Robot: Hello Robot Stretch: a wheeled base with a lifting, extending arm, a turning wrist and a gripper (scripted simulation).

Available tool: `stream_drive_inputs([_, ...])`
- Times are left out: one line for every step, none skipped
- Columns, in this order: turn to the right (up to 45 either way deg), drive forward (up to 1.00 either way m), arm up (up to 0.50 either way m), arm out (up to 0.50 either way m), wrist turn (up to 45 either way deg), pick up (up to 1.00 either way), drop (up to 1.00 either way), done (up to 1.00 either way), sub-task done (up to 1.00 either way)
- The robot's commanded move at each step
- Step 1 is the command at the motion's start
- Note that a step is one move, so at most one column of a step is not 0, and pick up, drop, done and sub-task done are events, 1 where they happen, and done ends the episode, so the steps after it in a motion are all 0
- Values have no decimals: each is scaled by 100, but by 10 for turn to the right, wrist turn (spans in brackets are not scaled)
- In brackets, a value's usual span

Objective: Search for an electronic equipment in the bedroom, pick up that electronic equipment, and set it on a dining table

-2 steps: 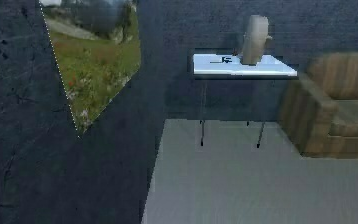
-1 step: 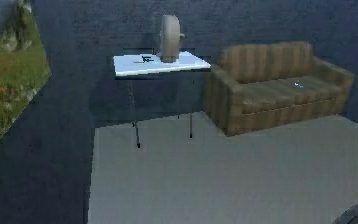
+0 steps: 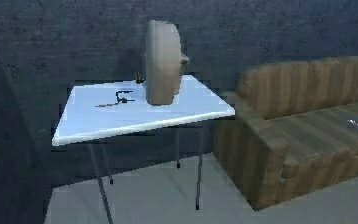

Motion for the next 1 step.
stream_drive_inputs([0,55,0,0,0,0,0,0,0])
